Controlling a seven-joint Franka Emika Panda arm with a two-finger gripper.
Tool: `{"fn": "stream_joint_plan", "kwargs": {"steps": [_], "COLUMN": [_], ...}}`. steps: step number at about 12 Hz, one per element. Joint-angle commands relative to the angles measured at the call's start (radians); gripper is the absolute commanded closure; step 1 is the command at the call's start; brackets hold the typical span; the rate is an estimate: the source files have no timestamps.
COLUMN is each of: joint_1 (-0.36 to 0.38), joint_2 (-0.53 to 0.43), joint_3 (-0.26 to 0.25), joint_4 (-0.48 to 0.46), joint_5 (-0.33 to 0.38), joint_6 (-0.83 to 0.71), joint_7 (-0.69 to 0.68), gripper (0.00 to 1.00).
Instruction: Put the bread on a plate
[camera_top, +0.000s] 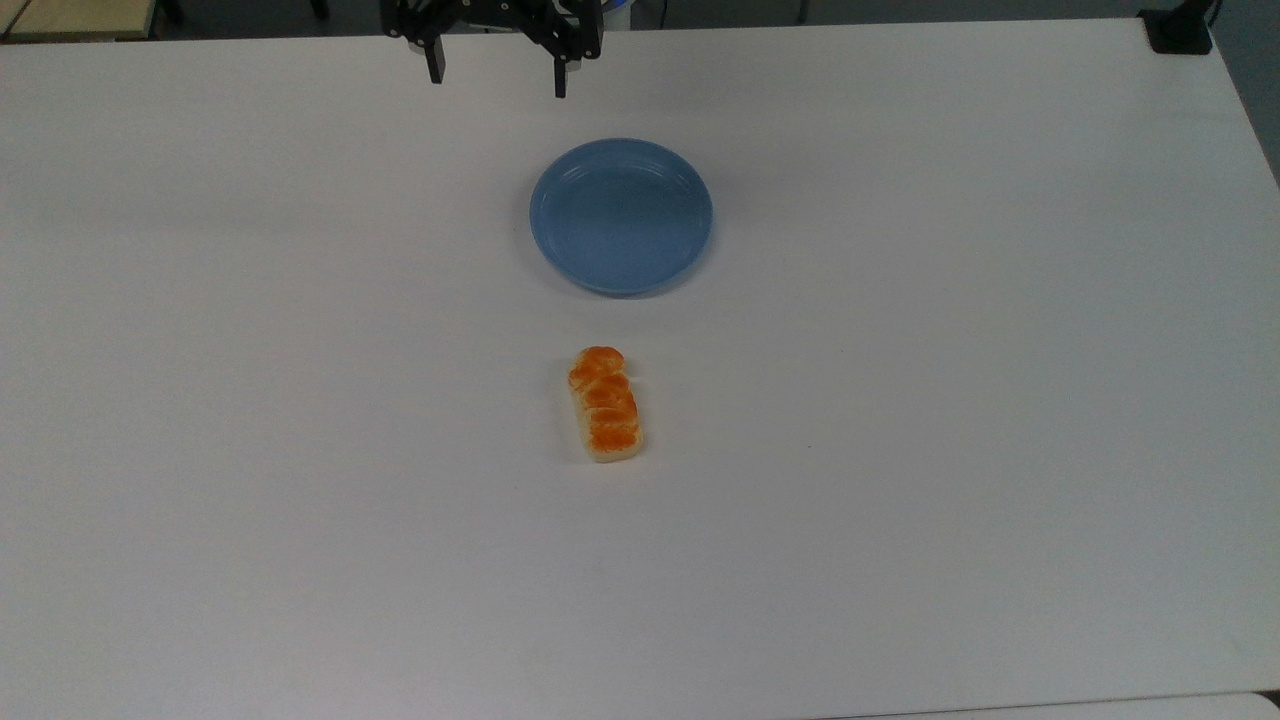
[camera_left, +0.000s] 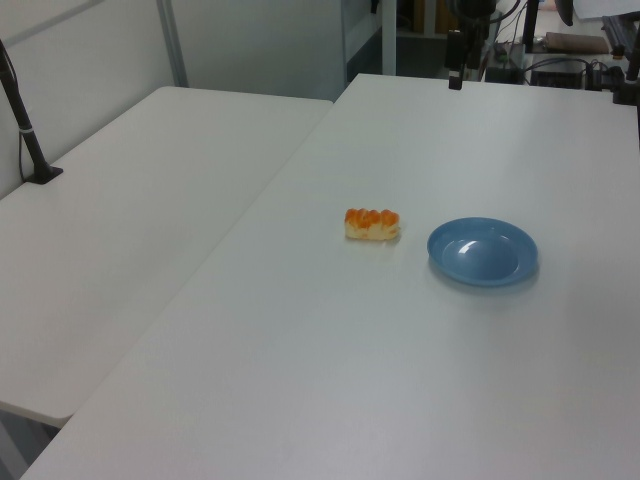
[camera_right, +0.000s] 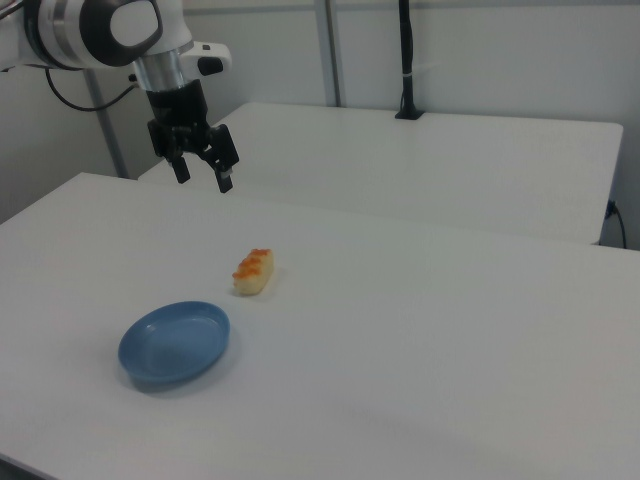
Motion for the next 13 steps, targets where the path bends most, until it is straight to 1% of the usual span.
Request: {"fn": "stream_joint_plan", "kwargs": {"steps": [1,11,13], "joint_1": [0.002,0.002,0.002], "joint_2": [-0.018,-0.001,0.014], "joint_3": [-0.002,-0.002,-0.004], "joint_4": [-0.023,-0.016,-0.01], "joint_5": [-0.005,0.002,0.01], "joint_6": [0.003,0.019,0.058], "joint_7": [0.017,0.007,0.011], "gripper": [0.0,0.0,0.0]}}
